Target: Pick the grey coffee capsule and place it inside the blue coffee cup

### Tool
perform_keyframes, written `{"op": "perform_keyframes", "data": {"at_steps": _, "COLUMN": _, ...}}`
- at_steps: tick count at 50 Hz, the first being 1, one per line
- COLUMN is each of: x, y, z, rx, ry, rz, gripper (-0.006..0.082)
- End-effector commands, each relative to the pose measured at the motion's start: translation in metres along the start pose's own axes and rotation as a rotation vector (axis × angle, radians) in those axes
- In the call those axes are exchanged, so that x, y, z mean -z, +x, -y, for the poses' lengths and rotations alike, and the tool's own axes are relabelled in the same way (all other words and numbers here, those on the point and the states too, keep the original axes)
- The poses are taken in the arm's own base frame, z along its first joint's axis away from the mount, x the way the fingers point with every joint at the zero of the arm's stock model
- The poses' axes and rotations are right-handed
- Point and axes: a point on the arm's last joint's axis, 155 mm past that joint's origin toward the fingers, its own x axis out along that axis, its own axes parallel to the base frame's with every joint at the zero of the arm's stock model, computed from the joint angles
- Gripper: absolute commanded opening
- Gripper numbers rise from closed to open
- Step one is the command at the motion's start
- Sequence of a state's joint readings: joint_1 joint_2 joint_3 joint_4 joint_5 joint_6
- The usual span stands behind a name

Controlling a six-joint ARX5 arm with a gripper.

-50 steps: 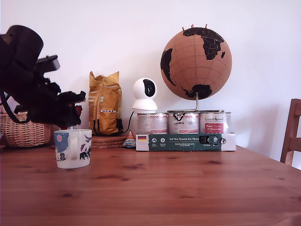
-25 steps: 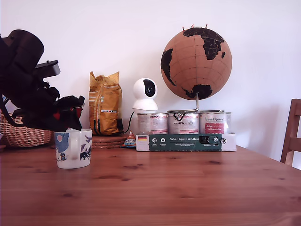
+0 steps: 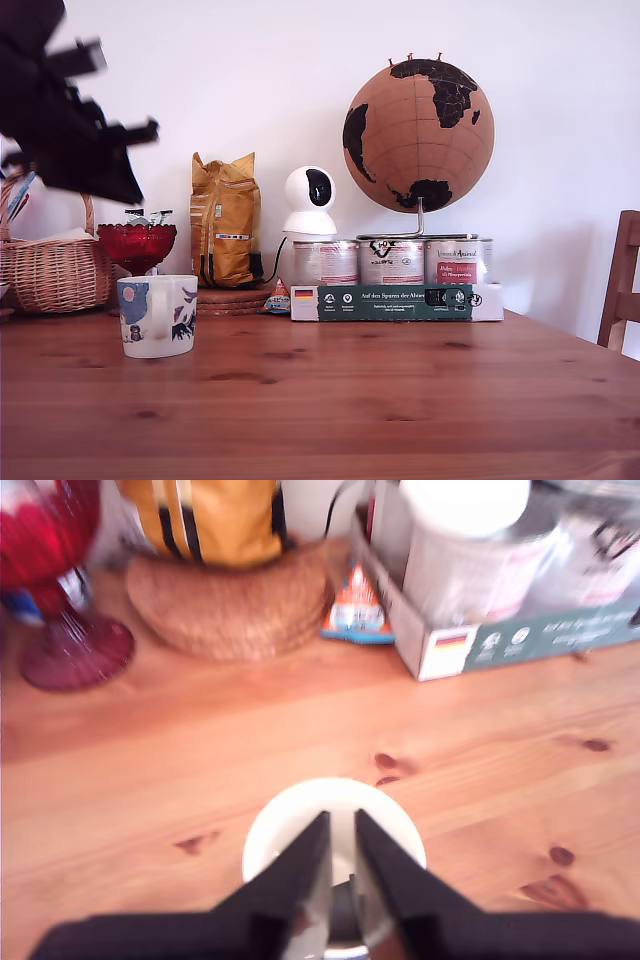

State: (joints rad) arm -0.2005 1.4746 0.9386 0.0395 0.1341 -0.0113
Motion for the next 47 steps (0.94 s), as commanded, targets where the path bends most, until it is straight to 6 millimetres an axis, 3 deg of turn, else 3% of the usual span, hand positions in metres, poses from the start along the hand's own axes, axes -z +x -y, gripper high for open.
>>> {"op": "perform_keyframes", "data": {"at_steps": 1, "x": 0.007, "y": -0.007, "z": -0.008, "rx": -0.027, "ry": 0.014, "rz": -0.034, "gripper": -0.0008}}
{"op": "perform_keyframes", "data": {"at_steps": 31, "x": -0.053, "y": -0.133, "z": -0.020, "rx": -0.112, "ry": 0.053, "rz": 0.156, "gripper": -0.0008}}
{"op": "perform_keyframes", "data": {"at_steps": 47, "x": -0.056, "y": -0.185, "z": -0.026, "rx": -0.163, "ry": 0.060, "rz": 0.208, "gripper": -0.0008}}
